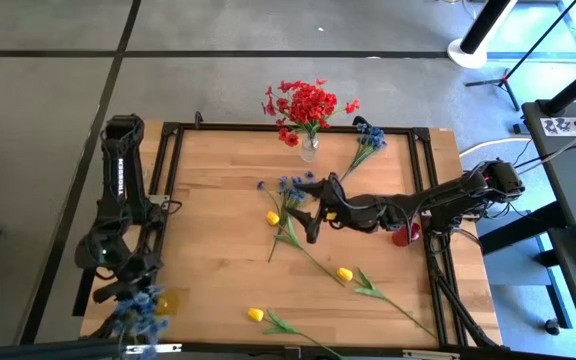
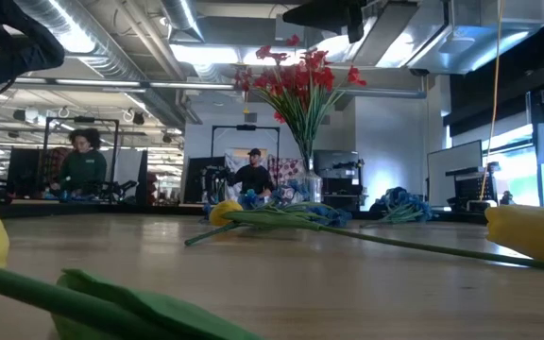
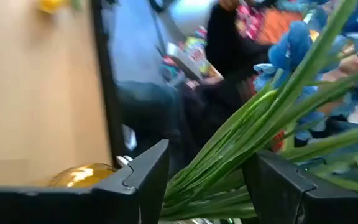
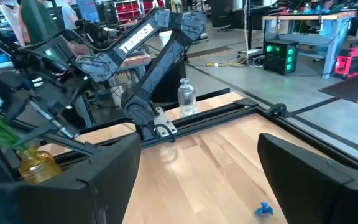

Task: Sort flowers into vase by color
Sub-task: Put the bottom left blue flower into the yellow vase, then adjust the yellow vase

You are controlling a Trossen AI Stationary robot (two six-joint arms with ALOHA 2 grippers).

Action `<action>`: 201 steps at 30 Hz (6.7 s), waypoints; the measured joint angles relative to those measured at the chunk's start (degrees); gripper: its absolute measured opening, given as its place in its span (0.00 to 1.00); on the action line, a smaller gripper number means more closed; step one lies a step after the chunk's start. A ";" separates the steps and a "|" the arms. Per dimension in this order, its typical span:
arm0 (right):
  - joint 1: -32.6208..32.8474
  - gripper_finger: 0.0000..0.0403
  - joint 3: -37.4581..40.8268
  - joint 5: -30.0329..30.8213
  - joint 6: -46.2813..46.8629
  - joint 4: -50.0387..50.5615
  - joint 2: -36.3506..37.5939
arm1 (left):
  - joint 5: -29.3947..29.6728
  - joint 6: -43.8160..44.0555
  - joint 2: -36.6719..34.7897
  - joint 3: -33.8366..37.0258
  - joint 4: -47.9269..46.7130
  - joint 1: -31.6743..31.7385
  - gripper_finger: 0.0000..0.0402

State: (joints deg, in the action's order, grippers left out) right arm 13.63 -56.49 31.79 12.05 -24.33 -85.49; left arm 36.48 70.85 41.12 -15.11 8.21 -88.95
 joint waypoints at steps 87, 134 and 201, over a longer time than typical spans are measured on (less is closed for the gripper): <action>-1.25 0.80 0.00 -8.94 -9.83 25.42 -10.36 | -83.31 -5.47 40.33 -23.98 -72.97 67.41 0.48; -1.32 0.80 0.02 -17.69 -14.02 26.96 -10.29 | -76.48 22.69 40.31 -23.98 -55.94 61.33 0.80; -1.30 0.80 0.04 -19.43 -13.90 30.15 -10.29 | -82.70 69.68 40.28 -23.98 -26.65 43.14 0.86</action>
State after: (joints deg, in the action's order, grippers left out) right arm 12.34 -56.45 12.37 -1.85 5.82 -95.79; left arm -46.22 140.53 81.41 -39.09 -18.44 -45.82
